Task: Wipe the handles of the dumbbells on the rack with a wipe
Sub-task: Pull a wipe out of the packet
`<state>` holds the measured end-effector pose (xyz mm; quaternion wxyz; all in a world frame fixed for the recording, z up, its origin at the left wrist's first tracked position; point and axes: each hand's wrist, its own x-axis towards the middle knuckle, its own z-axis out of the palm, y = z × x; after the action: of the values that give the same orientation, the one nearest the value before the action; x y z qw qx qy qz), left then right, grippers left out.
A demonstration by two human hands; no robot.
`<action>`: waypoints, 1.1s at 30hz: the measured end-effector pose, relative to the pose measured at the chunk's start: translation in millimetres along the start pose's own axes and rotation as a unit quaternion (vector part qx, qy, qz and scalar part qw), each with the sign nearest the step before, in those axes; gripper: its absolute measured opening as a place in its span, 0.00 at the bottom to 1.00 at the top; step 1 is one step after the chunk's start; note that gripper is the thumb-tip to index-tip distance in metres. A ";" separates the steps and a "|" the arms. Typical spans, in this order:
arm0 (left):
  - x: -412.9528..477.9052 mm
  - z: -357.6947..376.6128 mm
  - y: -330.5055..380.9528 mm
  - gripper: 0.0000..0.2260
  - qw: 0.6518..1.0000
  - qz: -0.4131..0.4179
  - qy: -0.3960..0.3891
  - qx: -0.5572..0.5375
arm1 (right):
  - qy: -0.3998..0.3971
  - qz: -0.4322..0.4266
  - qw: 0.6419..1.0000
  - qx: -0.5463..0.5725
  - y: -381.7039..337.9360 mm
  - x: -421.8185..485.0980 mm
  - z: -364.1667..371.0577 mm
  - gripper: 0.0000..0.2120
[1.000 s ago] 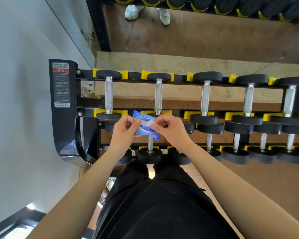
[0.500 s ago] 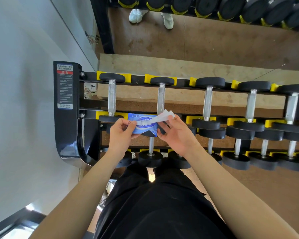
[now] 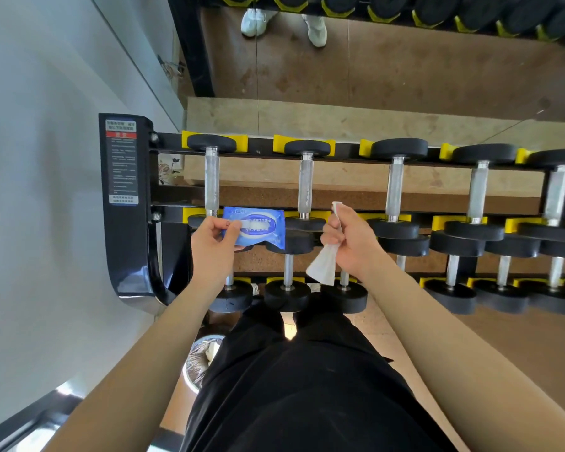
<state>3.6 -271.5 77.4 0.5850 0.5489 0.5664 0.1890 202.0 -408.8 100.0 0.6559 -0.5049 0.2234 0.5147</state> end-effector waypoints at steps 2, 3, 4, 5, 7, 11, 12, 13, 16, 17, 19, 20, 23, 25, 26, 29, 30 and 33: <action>-3.0 1.2 6.5 0.05 0.999 -0.009 -0.016 -0.046 | 0.014 -0.016 0.984 -0.177 0.2 0.2 4.5 0.12; -4.7 1.7 9.8 0.05 0.997 -0.017 -0.027 -0.067 | 0.013 -0.018 0.969 -0.245 1.4 -0.9 9.1 0.15; -5.6 1.7 10.7 0.05 0.995 -0.023 -0.042 -0.085 | 0.002 -0.014 0.957 -0.291 3.9 -1.2 13.7 0.17; -6.9 1.6 10.9 0.05 0.992 -0.030 -0.059 -0.105 | -0.017 -0.004 0.949 -0.315 7.0 -1.6 18.2 0.19; -9.2 0.9 10.1 0.04 0.984 -0.036 -0.093 -0.151 | -0.054 0.025 0.943 -0.328 14.7 -1.7 25.2 0.22; -13.3 0.7 18.2 0.14 0.967 -0.087 -0.109 -0.214 | -0.052 0.010 0.936 -0.347 24.7 1.3 35.3 0.21; -12.6 0.5 20.7 0.19 0.962 -0.112 -0.101 -0.230 | -0.043 -0.004 0.932 -0.360 26.4 2.2 37.0 0.21; -12.0 -1.4 22.4 0.22 0.957 -0.127 -0.093 -0.243 | -0.039 -0.015 0.927 -0.372 28.2 3.0 38.9 0.21; -11.8 -7.2 21.3 0.10 0.964 -0.098 -0.072 -0.236 | -0.033 -0.028 0.915 -0.401 34.6 6.0 44.8 0.21; -13.1 -10.3 21.1 0.04 0.972 -0.069 -0.069 -0.214 | -0.034 -0.032 0.912 -0.409 37.4 6.2 47.7 0.22; -13.4 -14.4 16.4 0.13 0.989 -0.003 -0.047 -0.142 | -0.039 -0.040 0.907 -0.418 44.0 6.5 55.9 0.22; -12.3 -16.2 13.6 0.17 0.993 0.016 -0.033 -0.116 | -0.041 -0.042 0.904 -0.424 46.9 5.8 60.7 0.21; -11.1 -23.9 10.3 0.23 0.994 0.038 0.004 -0.101 | -0.063 -0.012 0.907 -0.417 53.4 6.5 72.3 0.17; -7.7 -31.1 5.8 0.25 0.994 0.046 0.026 -0.098 | -0.094 0.026 0.920 -0.381 57.4 4.0 80.0 0.16; -6.5 -35.0 4.0 0.25 0.993 0.053 0.035 -0.097 | -0.109 0.020 0.917 -0.384 60.2 2.4 85.6 0.16; -3.6 -45.7 0.9 0.26 0.991 0.062 0.057 -0.102 | -0.112 -0.075 0.880 -0.456 77.3 2.0 103.7 0.11; -2.9 -49.2 0.5 0.25 0.990 0.064 0.062 -0.106 | -0.095 -0.097 0.867 -0.479 83.8 3.7 109.4 0.09; 1.3 -60.5 -0.6 0.23 0.988 0.054 0.075 -0.126 | -0.058 -0.124 0.850 -0.509 96.6 12.0 123.3 0.07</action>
<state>-48.9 -244.7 91.1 0.5943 0.4851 0.5499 0.3305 91.4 -297.2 96.6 0.3775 -0.7605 -0.1727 0.4992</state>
